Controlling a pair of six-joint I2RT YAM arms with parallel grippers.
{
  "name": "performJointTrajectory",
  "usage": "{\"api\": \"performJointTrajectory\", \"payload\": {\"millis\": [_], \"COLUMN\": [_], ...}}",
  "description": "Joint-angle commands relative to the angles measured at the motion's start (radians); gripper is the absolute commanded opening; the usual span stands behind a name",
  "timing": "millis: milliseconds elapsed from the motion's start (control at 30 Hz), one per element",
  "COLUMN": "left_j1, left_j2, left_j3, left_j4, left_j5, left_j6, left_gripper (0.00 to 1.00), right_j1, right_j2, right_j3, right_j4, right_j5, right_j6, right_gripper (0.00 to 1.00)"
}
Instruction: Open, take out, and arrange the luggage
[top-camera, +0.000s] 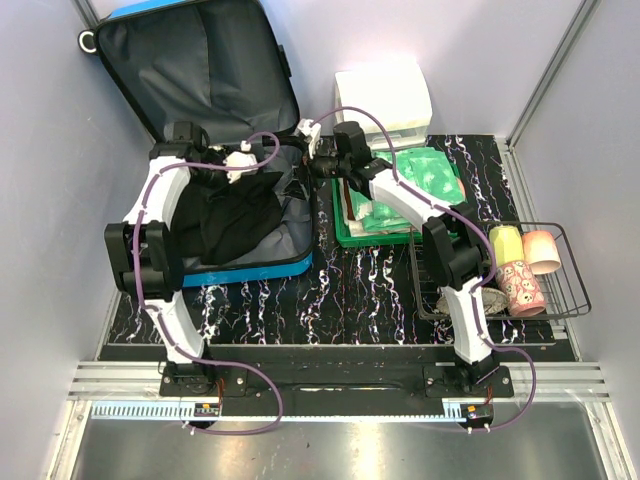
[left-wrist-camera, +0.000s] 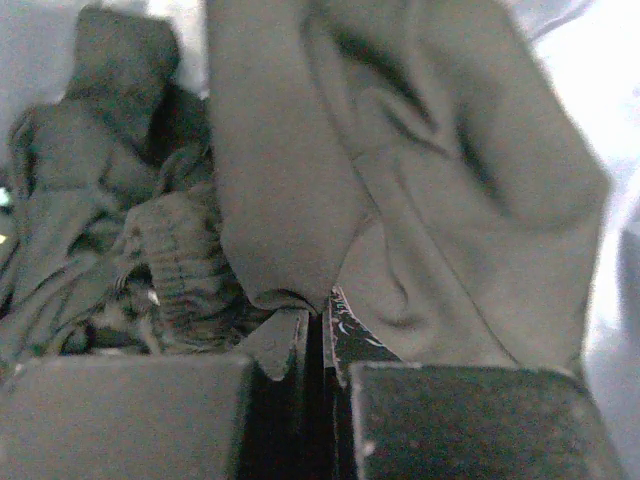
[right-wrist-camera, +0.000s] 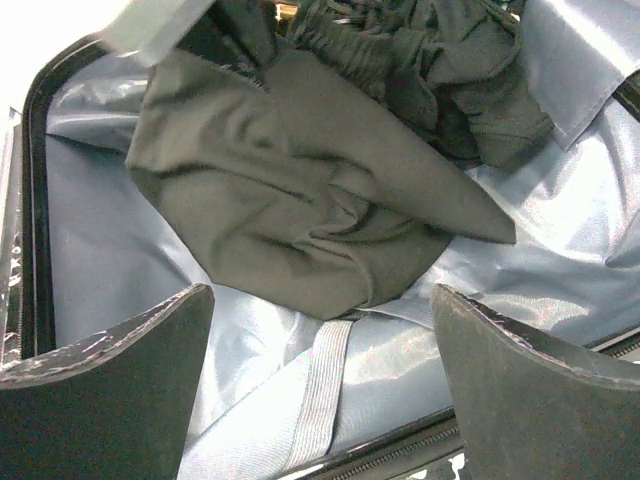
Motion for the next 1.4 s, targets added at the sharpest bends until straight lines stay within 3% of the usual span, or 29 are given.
{"api": "performJointTrajectory", "payload": {"millis": [0, 100, 233, 400, 700, 1067, 1367], "left_j1": [-0.041, -0.041, -0.067, -0.084, -0.092, -0.136, -0.199], "left_j2": [-0.112, -0.187, -0.296, -0.41, -0.491, -0.542, -0.579], "left_j3": [-0.056, -0.155, -0.313, -0.447, -0.519, -0.554, -0.568], "left_j4": [-0.078, -0.078, -0.048, -0.001, 0.006, -0.041, -0.063], "left_j5": [0.116, 0.127, 0.149, 0.173, 0.213, 0.166, 0.109], "left_j6": [0.04, 0.026, 0.014, 0.0, 0.04, 0.153, 0.236], "left_gripper": [0.0, 0.0, 0.0, 0.0, 0.0, 0.0, 0.0], "right_j1": [-0.028, -0.033, -0.025, 0.027, 0.137, 0.223, 0.237], "right_j2": [-0.044, -0.067, -0.125, -0.144, -0.117, -0.072, 0.03], "right_j3": [-0.024, -0.068, -0.226, -0.351, -0.412, -0.34, -0.166], "right_j4": [0.011, 0.017, 0.249, 0.391, 0.623, 0.549, 0.266], "right_j5": [0.016, 0.0, -0.095, -0.131, -0.129, -0.181, -0.208], "right_j6": [-0.029, -0.092, -0.123, -0.27, -0.463, -0.713, -0.948], "right_gripper": [1.0, 1.0, 1.0, 1.0, 1.0, 1.0, 1.0]}}
